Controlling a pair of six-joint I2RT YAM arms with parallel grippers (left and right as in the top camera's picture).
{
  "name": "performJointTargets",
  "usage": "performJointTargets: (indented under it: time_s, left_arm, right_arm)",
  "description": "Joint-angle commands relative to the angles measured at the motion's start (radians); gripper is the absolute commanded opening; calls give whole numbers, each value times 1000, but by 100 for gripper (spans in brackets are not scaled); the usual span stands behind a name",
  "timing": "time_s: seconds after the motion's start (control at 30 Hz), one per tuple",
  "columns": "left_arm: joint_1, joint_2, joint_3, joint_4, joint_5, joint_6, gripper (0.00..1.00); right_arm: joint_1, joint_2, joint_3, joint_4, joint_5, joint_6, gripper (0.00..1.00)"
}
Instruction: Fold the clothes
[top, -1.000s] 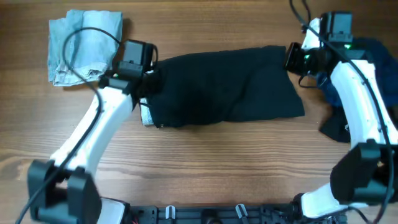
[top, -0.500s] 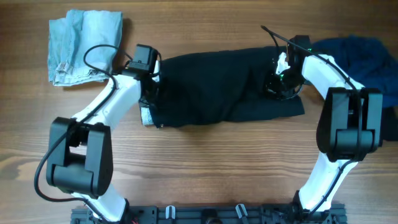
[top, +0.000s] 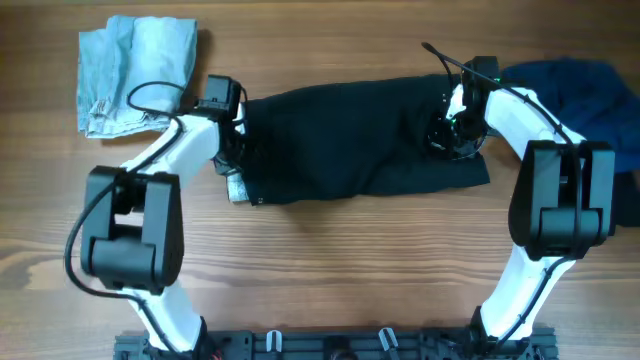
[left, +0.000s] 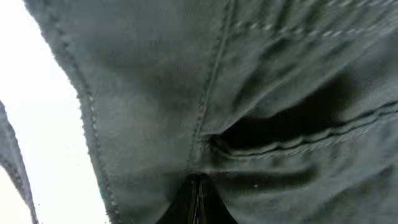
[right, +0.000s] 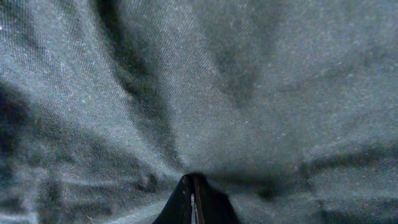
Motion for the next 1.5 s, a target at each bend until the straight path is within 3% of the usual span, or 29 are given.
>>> performJointTargets:
  time_s: [0.0, 0.23, 0.37, 0.6, 0.67, 0.7, 0.73, 0.77, 0.83, 0.9, 0.93, 1.13, 1.37, 1.47]
  left_arm:
    - [29, 47, -2, -18, -97, 1, 4]
    - [183, 47, -2, -27, -153, 7, 4]
    - [256, 45, 29, -36, -148, 71, 4]
    - [236, -32, 220, -218, -152, 111, 4]
    - [219, -78, 264, -258, -148, 107, 4]
    - [201, -117, 277, -271, -116, 107, 4]
    - [180, -150, 277, -274, -65, 107, 4]
    - [156, -169, 277, -277, -4, 105, 4]
    - [93, -174, 275, -278, 111, 89, 4]
    - [-2, -147, 249, -275, 122, 12, 4]
    - [-34, -134, 239, -274, 122, -8, 4]
    - [-175, 21, 228, -271, 127, -77, 4]
    - [-182, 111, 227, -305, 148, -76, 4]
    - [-180, 113, 227, -332, 78, -74, 4]
  right_arm:
    - [-2, 12, -8, -11, 133, 34, 4]
    - [-32, 11, -8, 10, 198, 58, 4]
    - [-47, 11, 6, 23, 198, 54, 4]
    - [-46, -60, 138, -57, 197, 31, 6]
    - [-46, -137, 170, -79, 172, 7, 24]
    - [-45, -183, 174, -82, 111, -41, 51]
    - [-45, -222, 174, -92, 55, -71, 53]
    - [-45, -254, 173, -111, 19, -87, 50]
    - [-43, -268, 172, -145, 19, -124, 32]
    - [-43, -252, 150, -151, 19, -122, 8]
    - [-43, -240, 137, -151, 19, -116, 4]
    - [-42, -190, 19, -126, 19, -72, 4]
    - [-42, -185, -122, -19, 14, -34, 4]
    - [-47, -185, -174, 33, 49, 20, 4]
